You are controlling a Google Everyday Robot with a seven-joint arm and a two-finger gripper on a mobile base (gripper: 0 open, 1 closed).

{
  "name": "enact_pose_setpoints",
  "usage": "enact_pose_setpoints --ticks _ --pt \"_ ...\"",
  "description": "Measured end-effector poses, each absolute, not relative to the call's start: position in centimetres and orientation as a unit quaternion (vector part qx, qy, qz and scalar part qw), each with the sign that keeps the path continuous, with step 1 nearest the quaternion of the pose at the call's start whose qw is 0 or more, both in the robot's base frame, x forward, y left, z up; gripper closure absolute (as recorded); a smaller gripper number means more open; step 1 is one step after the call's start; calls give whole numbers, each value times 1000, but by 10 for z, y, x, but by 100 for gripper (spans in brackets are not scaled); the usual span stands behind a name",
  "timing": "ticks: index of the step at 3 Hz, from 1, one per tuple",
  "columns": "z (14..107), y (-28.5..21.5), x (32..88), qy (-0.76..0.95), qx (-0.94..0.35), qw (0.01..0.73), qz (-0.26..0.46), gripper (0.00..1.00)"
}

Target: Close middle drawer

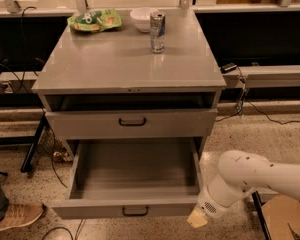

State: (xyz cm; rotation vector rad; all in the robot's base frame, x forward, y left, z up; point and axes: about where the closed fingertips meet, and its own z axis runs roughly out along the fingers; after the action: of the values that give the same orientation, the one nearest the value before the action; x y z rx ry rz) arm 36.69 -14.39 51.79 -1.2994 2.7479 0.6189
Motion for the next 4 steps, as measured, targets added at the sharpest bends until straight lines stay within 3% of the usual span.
enact_pose_setpoints --ticks 2,4 --pt "438 -176 390 919 -340 54 190 100" --pt "403 -176 427 921 -324 92 196 100"
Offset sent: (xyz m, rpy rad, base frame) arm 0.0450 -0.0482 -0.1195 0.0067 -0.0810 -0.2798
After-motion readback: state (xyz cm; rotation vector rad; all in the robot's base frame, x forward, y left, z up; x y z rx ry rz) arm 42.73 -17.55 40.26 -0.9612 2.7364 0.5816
